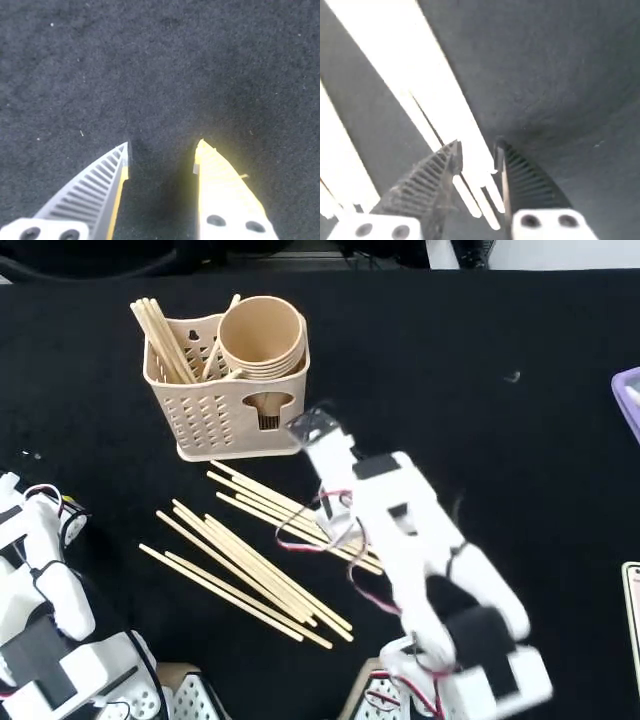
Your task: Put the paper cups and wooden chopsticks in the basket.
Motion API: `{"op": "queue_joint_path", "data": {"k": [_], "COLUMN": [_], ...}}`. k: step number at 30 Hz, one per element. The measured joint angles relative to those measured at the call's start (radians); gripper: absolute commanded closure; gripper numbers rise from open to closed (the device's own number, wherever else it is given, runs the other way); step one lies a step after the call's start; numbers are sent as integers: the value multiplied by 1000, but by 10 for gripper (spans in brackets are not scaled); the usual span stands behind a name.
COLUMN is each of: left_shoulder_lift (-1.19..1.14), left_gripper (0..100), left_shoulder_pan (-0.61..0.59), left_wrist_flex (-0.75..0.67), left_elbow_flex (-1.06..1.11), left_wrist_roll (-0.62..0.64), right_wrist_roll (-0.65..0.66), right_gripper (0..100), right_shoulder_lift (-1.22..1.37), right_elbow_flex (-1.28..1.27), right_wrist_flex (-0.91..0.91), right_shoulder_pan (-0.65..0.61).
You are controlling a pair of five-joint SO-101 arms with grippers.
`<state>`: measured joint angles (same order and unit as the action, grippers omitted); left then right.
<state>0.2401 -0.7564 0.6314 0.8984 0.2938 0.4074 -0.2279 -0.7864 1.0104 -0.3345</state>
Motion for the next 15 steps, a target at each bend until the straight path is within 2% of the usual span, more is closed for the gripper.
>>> {"op": "queue_joint_path", "data": {"k": [5,8,15], "left_shoulder_lift": [0,0,0], "left_gripper": [780,780,780], "left_shoulder_pan": [0,0,0], "left_wrist_flex": [0,0,0], "left_elbow_flex": [0,0,0], "left_wrist_roll": [0,0,0], "right_wrist_roll": [224,281,288], "right_gripper": [704,715,777], "right_shoulder_lift": [-95,-95,-26], "right_elbow_flex": [-71,-127,-181], "right_wrist_flex": [-14,-80,-213], "right_shoulder_pan": [-2,-2,-55]}}
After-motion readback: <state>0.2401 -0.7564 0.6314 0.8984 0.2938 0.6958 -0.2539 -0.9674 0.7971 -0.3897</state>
